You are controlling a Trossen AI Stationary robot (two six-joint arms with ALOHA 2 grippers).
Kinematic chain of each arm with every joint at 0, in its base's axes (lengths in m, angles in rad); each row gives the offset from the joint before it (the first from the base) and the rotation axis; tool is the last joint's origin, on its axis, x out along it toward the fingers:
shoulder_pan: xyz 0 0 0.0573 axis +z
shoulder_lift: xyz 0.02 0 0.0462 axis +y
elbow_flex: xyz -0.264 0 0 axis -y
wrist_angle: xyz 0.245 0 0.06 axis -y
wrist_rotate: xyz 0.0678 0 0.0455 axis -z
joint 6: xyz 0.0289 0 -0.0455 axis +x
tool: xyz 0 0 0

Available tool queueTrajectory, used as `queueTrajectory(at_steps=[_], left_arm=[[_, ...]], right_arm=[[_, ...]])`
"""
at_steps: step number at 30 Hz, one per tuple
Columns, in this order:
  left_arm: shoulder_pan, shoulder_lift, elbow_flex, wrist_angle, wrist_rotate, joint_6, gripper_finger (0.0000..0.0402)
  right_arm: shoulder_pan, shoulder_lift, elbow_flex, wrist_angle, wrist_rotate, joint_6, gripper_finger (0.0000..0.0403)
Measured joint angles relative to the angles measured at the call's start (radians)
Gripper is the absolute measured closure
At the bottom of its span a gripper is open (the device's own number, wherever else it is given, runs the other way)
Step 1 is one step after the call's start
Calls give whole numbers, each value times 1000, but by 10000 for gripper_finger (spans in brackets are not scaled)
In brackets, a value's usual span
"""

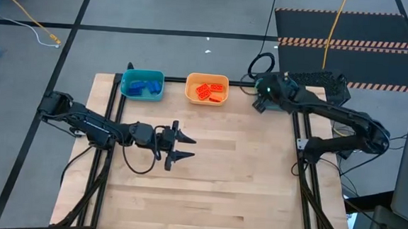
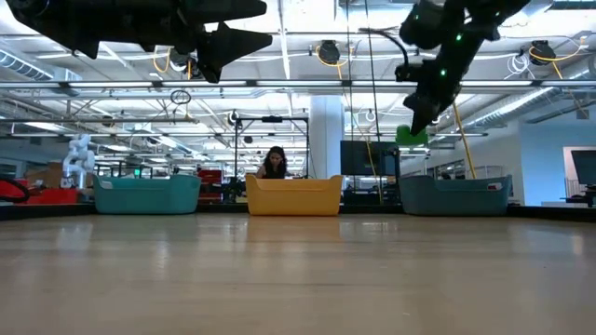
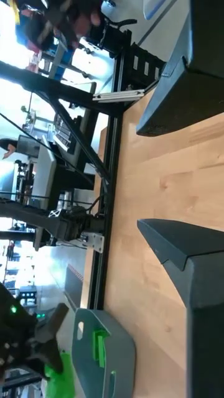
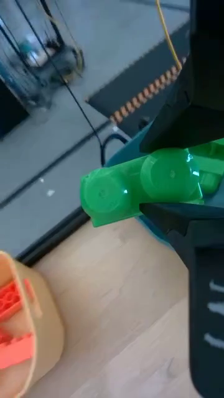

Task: Sort & place blocks by color
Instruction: Put the green game piece into the dark blue bin

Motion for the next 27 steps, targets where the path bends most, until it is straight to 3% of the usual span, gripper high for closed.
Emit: queueTrajectory(at_steps=[14, 27], left_arm=[[0, 0, 0, -8, -11, 35, 170], [13, 0, 0, -9, -37, 41, 170]], right_arm=[[-293, 212, 0, 84, -123, -117, 293], [-338, 260, 0, 133, -172, -145, 275]])
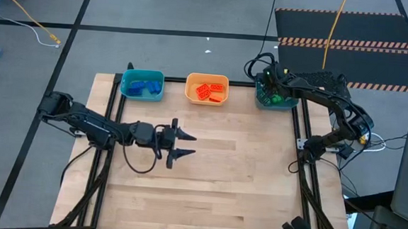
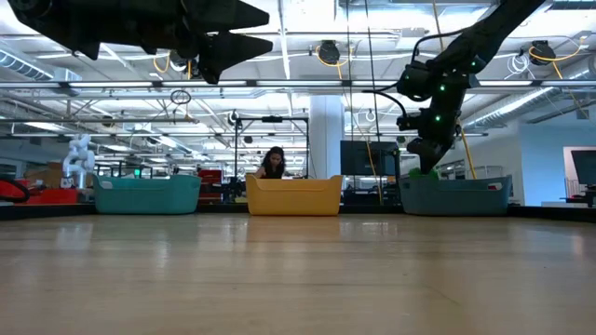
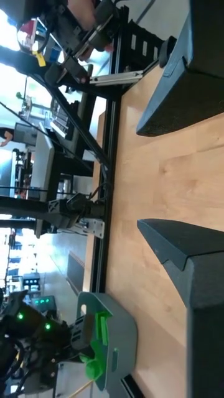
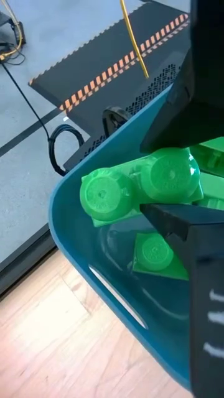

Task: Sort & place blocks by color
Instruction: Put the green game piece into the dark blue bin, then return to Home Position

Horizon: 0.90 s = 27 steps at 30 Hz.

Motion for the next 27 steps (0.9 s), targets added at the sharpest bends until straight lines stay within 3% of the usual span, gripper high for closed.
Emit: queueTrajectory(at_steps=[11, 18, 23, 27], left_arm=[[1, 0, 0, -20, 0, -19, 170], [1, 0, 0, -21, 0, -35, 170], [1, 0, 0, -21, 0, -37, 170], [1, 0, 0, -21, 0, -37, 170]], right_arm=[[-1, 0, 0, 0, 43, 4, 202], [2, -3, 0, -3, 51, 2, 180], [2, -14, 0, -14, -58, 3, 180], [3, -54, 0, -23, -256, 41, 180]])
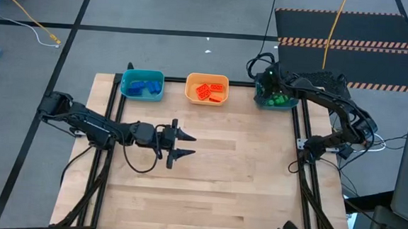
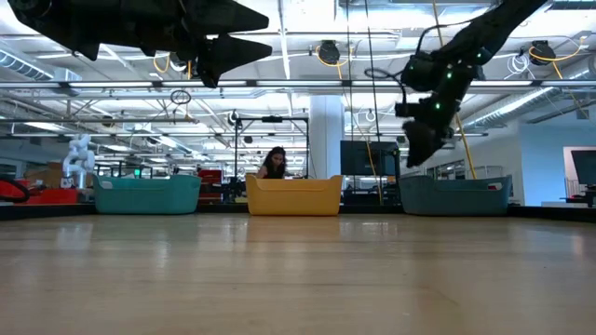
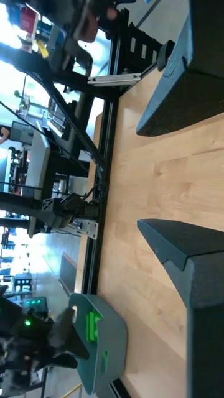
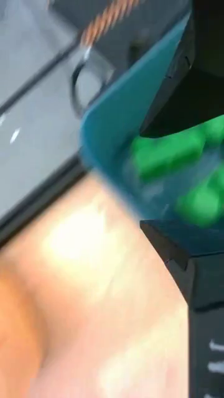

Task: Sort & place blocks by color
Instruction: Return to Home Position

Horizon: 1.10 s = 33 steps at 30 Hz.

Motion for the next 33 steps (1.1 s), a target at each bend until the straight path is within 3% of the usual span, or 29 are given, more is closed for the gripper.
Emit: queueTrajectory(at_steps=[2, 4, 17, 26, 33], left_arm=[[0, 0, 0, 0, 0, 0, 170], [0, 0, 0, 0, 0, 5, 170], [75, 0, 0, 0, -50, -4, 170], [180, 0, 26, 0, 14, -4, 170], [234, 0, 36, -1, 67, -5, 170]], right_arm=[[15, -32, 0, 1, -99, 24, 180], [53, -72, 0, 7, -135, 34, 180], [417, -307, -233, 314, -136, 161, 206], [625, -276, -243, 419, -87, 225, 207], [667, -235, -315, 582, -56, 225, 207]])
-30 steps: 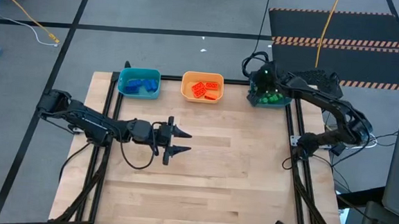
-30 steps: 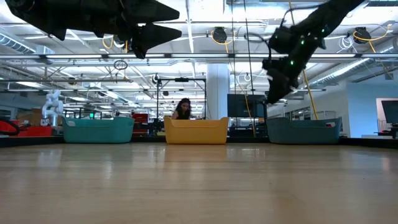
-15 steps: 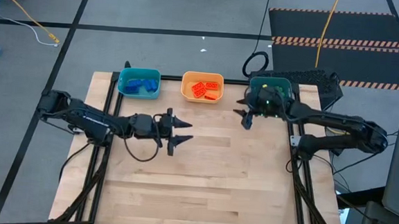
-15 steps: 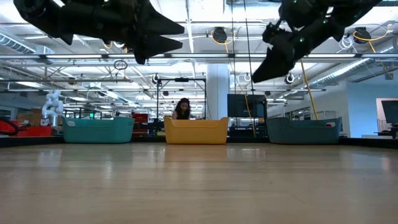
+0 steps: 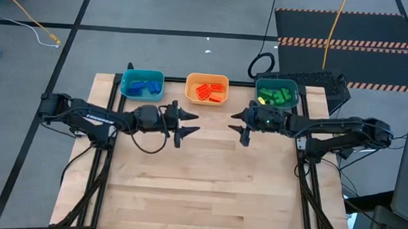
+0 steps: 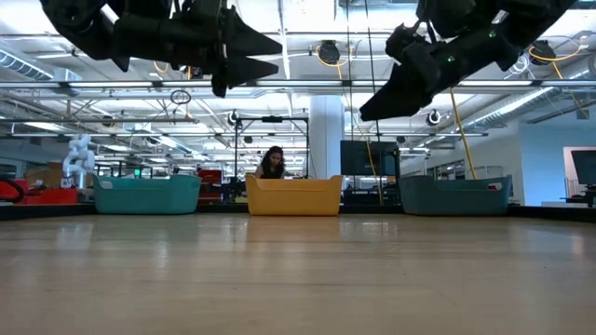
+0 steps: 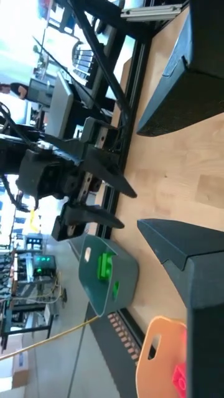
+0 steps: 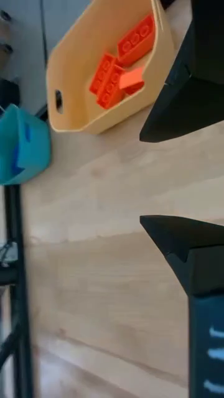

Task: Sort & place blocks by color
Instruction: Return to Home Position

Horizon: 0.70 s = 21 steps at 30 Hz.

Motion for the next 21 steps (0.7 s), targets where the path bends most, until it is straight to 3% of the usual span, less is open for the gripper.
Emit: queueTrajectory(at_steps=[7, 15, 21], left_arm=[[32, 0, 0, 0, 12, -21, 170], [60, 0, 0, -8, 72, -45, 170], [66, 0, 0, -3, 224, 19, 170]], right_arm=[[-1, -2, -91, 249, -106, 26, 207], [-1, -2, -102, 272, -121, -18, 207], [-1, -2, -102, 315, -230, -18, 207]])
